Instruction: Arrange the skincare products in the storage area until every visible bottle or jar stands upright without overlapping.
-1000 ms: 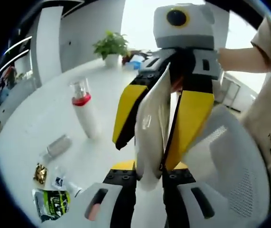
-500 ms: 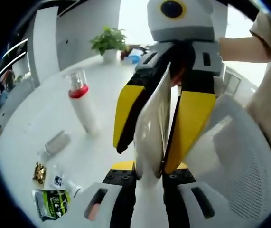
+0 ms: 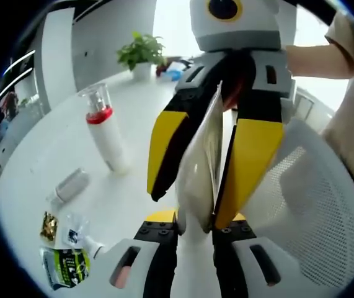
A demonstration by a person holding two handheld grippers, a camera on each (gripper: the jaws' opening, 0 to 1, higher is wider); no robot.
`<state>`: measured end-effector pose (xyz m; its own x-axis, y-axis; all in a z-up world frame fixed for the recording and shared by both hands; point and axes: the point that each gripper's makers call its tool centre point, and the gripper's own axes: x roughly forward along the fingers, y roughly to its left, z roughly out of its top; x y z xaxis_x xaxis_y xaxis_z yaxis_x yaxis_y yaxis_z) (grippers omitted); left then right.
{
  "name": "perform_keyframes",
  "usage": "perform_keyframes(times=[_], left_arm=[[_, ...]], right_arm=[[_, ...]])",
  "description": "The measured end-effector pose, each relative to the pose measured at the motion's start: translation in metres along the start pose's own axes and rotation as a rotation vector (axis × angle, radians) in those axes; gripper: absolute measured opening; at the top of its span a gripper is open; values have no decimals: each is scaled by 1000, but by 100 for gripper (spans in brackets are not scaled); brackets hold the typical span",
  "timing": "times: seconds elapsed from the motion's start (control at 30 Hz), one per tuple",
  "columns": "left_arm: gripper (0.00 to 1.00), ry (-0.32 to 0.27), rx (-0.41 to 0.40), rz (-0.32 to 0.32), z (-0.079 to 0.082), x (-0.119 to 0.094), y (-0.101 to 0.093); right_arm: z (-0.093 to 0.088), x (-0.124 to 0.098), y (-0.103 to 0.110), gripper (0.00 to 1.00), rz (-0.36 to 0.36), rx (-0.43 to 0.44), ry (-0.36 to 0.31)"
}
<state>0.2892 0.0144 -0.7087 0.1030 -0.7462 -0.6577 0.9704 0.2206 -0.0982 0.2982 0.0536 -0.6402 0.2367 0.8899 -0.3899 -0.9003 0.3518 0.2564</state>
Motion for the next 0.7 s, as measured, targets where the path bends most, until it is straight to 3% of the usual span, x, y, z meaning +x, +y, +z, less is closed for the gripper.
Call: perform_keyframes(times=[0.37,0.7], left_arm=[[17,-15,-3,1,2,2,7],[17,-21,12,9,7,5,25]], right_arm=[[5,-2,-9,22,-58,28,-40],[6,-22,-28,37,-183,57,-109]])
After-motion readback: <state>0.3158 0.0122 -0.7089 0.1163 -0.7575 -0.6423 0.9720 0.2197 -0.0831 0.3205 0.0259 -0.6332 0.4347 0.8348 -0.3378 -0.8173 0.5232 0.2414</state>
